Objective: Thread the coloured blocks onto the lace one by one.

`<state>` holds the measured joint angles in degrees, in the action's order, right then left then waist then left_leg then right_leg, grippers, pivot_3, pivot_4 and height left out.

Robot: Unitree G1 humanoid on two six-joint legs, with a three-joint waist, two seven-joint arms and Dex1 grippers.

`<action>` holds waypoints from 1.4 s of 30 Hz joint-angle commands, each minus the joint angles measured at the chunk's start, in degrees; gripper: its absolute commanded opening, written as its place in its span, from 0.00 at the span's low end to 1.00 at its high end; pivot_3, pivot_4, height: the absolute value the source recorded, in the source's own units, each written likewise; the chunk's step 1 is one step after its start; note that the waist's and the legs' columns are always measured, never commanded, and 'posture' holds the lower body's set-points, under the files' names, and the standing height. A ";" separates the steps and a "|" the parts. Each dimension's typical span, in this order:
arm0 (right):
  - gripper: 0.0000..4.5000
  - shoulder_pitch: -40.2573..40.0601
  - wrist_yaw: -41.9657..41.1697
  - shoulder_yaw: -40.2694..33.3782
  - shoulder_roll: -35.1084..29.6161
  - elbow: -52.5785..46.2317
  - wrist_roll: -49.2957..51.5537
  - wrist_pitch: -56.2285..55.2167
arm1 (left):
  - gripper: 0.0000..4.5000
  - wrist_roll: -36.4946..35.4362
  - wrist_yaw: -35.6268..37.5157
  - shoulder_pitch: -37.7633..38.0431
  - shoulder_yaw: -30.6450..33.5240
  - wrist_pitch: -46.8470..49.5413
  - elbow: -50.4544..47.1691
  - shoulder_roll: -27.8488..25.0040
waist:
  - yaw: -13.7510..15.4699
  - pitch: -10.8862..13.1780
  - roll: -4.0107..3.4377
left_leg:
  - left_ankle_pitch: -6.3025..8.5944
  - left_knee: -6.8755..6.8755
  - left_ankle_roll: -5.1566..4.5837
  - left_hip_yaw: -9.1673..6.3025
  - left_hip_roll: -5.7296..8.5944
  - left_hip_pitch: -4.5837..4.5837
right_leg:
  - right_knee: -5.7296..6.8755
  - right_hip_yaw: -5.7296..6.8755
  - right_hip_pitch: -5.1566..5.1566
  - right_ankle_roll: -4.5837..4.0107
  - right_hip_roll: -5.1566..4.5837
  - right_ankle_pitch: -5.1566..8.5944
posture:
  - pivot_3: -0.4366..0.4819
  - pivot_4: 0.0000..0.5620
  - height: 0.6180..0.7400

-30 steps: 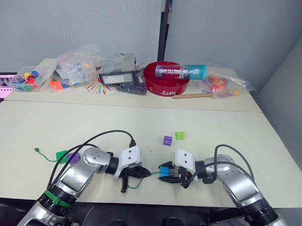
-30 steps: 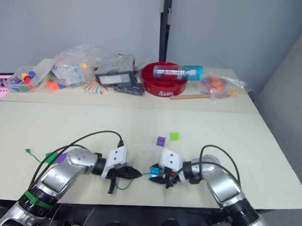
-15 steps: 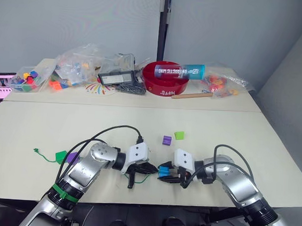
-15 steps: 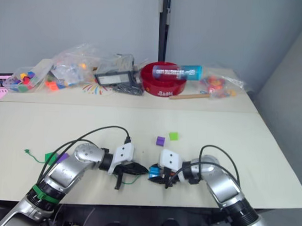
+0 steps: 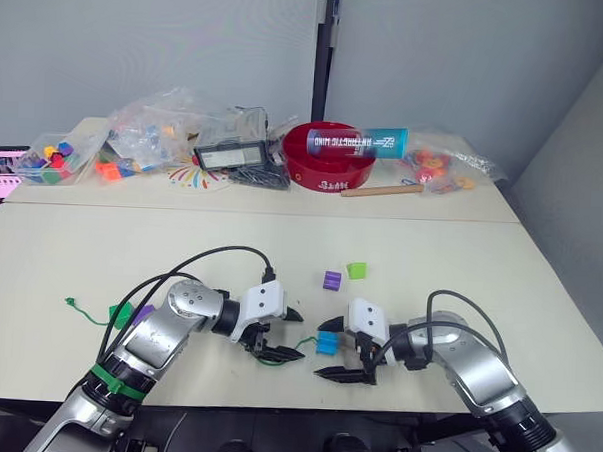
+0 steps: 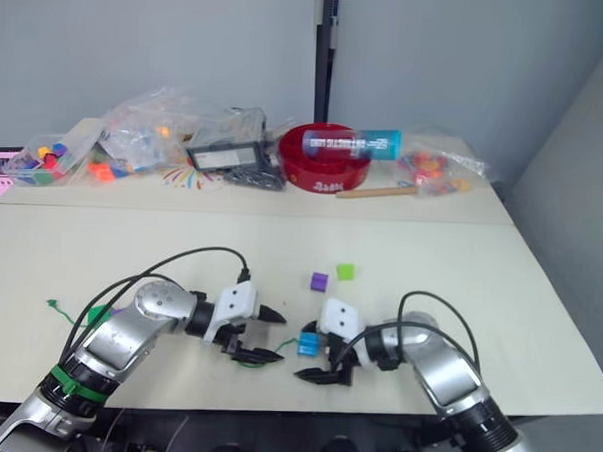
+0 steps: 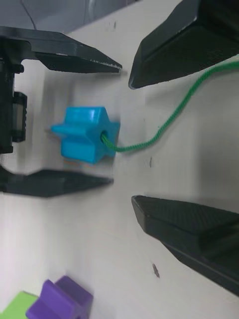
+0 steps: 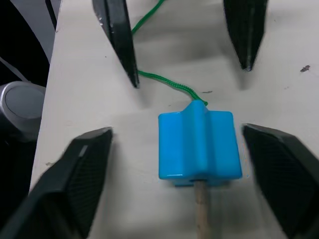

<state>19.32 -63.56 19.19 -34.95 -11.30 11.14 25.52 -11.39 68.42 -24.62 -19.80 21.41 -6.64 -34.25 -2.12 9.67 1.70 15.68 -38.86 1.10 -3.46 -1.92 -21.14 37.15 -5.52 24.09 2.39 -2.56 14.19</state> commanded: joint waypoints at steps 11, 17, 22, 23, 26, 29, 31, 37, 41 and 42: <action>0.99 -8.97 -0.34 -10.81 -8.23 -6.88 6.16 0.02 | 0.76 5.25 -0.74 -5.53 -5.77 -7.03 6.88 7.33 | 0.19 0.00 0.01 | 0.00 0.00 -0.01 0.04 0.01 -0.02 | -0.04 -0.03 0.00 0.01 0.01 0.00 | 0.48 0.27 1.00; 0.99 -8.95 2.80 -8.84 -6.94 -6.16 3.80 -0.39 | 0.76 6.68 -0.41 -6.12 -7.28 -9.62 10.88 9.28 | -0.18 0.00 0.01 | 0.00 0.00 0.00 0.03 0.01 -0.01 | -0.02 -0.04 0.00 0.01 0.02 0.00 | 0.48 0.27 1.00; 1.00 -8.56 3.42 -8.10 -6.53 -5.87 2.96 -0.55 | 0.70 7.18 0.10 -6.67 -7.17 -10.66 12.61 10.18 | -0.06 0.00 0.01 | 0.00 -0.02 0.00 0.03 0.03 -0.02 | -0.03 -0.05 -0.02 0.03 0.00 -0.01 | 0.48 0.27 1.00; 1.00 -8.51 3.42 -8.02 -6.51 -5.80 2.89 -0.63 | 0.63 7.17 0.09 -6.72 -7.06 -10.75 12.74 10.28 | -0.05 0.00 0.01 | 0.00 -0.02 0.00 0.03 0.03 -0.02 | -0.03 -0.05 -0.02 0.03 0.01 -0.01 | 0.48 0.27 1.00; 1.00 -8.30 3.48 -7.64 -6.38 -5.42 2.46 -0.93 | 0.43 7.35 0.63 -6.63 -7.26 -11.52 12.93 9.90 | -0.04 0.00 0.01 | 0.00 -0.02 0.00 0.02 0.02 -0.02 | -0.03 -0.04 -0.02 0.03 0.01 -0.01 | 0.48 0.27 1.00; 0.81 -8.05 3.56 -7.14 -6.44 -4.83 1.93 -1.44 | 0.30 7.31 0.98 -6.44 -7.31 -11.76 12.91 9.61 | -0.11 0.00 0.01 | 0.00 -0.01 -0.01 0.03 0.02 -0.01 | -0.03 -0.05 -0.01 0.03 0.01 -0.01 | 0.48 0.27 1.00; 0.66 -7.78 3.63 -6.99 -6.31 -4.63 1.83 -1.59 | 0.30 7.26 1.04 -6.41 -7.26 -11.68 12.85 9.61 | -0.11 0.00 0.01 | 0.00 -0.01 0.00 0.02 0.02 -0.01 | -0.03 -0.04 -0.02 0.03 0.02 -0.01 | 0.48 0.27 1.00; 0.21 -7.11 3.76 -6.37 -6.00 -3.52 0.99 -2.29 | 0.30 7.36 1.26 -6.42 -7.31 -11.66 12.79 9.58 | -0.12 0.00 0.01 | 0.00 -0.01 0.00 0.02 0.02 -0.01 | -0.03 -0.04 -0.02 0.03 0.02 -0.01 | 0.48 0.27 1.00; 0.00 -6.86 3.77 -6.30 -5.93 -3.16 1.00 -2.81 | 0.30 7.46 1.27 -6.43 -7.33 -11.57 12.72 9.56 | -0.17 0.00 0.01 | 0.00 -0.02 0.00 0.02 0.02 -0.01 | -0.03 -0.04 -0.02 0.02 0.02 -0.01 | 0.48 0.27 1.00; 0.00 -6.81 3.72 -6.28 -5.92 -3.11 0.95 -2.93 | 0.30 7.47 1.29 -6.43 -7.29 -11.56 12.73 9.50 | -0.18 0.00 0.00 | 0.00 -0.01 0.00 0.02 0.01 0.00 | -0.02 -0.04 -0.02 0.02 0.02 -0.01 | 0.48 0.27 1.00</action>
<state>12.00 -60.46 13.51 -40.85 -14.12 12.42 23.26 -4.38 68.82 -30.96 -26.54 10.20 6.74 -24.58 -2.30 9.67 1.70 15.68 -38.87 1.09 -3.43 -1.90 -21.14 37.14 -5.57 24.07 2.41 -2.54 14.18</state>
